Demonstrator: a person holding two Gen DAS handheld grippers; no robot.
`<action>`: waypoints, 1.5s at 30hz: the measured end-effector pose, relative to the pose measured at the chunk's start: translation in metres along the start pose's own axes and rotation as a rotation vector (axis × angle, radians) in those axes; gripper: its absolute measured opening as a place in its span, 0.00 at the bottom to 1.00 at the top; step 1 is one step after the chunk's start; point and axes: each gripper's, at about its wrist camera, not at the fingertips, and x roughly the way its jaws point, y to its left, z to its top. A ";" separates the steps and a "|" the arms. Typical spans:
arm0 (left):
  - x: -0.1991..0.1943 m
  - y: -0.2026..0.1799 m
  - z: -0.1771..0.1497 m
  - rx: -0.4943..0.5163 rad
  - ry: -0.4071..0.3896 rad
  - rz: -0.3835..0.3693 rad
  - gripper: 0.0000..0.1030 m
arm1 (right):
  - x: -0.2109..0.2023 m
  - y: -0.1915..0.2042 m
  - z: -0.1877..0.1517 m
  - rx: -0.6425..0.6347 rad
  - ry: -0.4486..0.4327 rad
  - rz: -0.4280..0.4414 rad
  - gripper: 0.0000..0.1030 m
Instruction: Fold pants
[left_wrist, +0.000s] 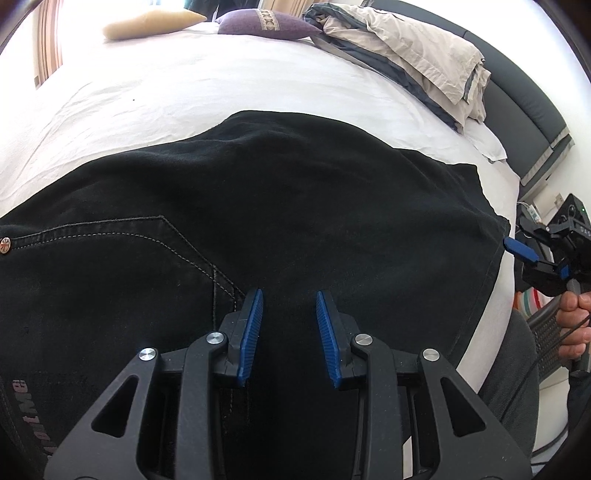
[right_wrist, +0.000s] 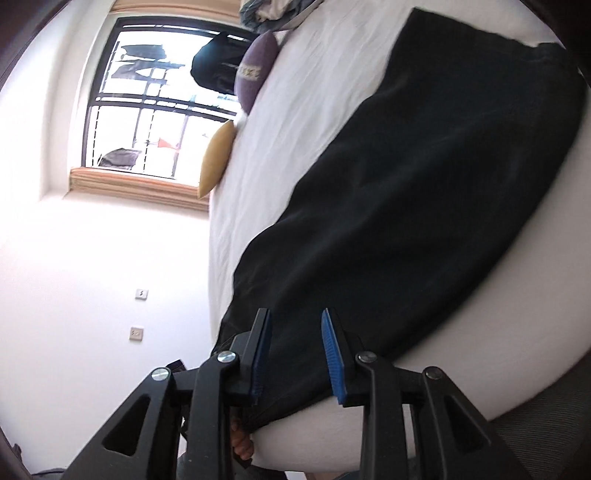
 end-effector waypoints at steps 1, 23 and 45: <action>0.000 0.000 0.000 0.004 0.001 0.000 0.28 | 0.010 0.006 0.006 -0.017 0.021 -0.002 0.38; -0.002 0.013 -0.005 -0.028 -0.003 -0.069 0.28 | -0.069 -0.083 0.090 0.165 -0.325 -0.044 0.47; 0.061 0.026 0.098 -0.085 0.027 -0.272 0.20 | 0.100 -0.007 0.064 0.017 0.043 -0.076 0.00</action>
